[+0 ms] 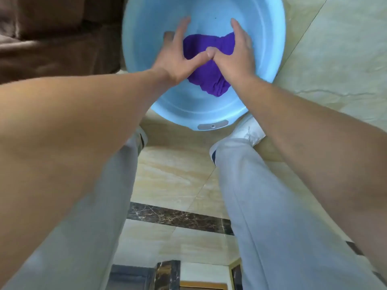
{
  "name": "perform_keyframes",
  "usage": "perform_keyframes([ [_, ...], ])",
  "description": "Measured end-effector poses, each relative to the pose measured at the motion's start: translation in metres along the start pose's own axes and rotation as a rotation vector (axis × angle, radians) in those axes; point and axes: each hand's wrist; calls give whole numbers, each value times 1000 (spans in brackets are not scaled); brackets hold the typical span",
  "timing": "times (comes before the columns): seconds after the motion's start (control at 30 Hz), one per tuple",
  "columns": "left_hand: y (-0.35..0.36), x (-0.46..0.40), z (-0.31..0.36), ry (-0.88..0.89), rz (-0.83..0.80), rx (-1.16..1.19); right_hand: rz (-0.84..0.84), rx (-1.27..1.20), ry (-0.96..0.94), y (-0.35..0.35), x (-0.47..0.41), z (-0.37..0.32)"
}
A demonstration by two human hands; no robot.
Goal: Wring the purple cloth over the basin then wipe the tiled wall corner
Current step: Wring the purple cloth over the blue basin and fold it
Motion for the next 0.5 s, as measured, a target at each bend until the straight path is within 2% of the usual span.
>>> perform_keyframes([
  [0.13,15,-22,-1,-61,16,-192,126,228,75,11,-12,7],
  [0.23,22,-27,-4,-110,76,-210,211,229,79,22,-12,11],
  [0.3,23,-26,-9,-155,15,-182,179,218,81,26,-9,13],
  [0.4,21,-23,-19,-267,-162,-103,33,160,111,34,-4,16],
  [0.5,12,-9,-21,-351,-188,71,-104,116,225,27,3,12],
])
Point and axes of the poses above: each hand's wrist, its own x-axis away from the middle knuckle, its own y-axis out of the palm, z = x × y, and after that the axes turned 3 degrees about -y, right-handed
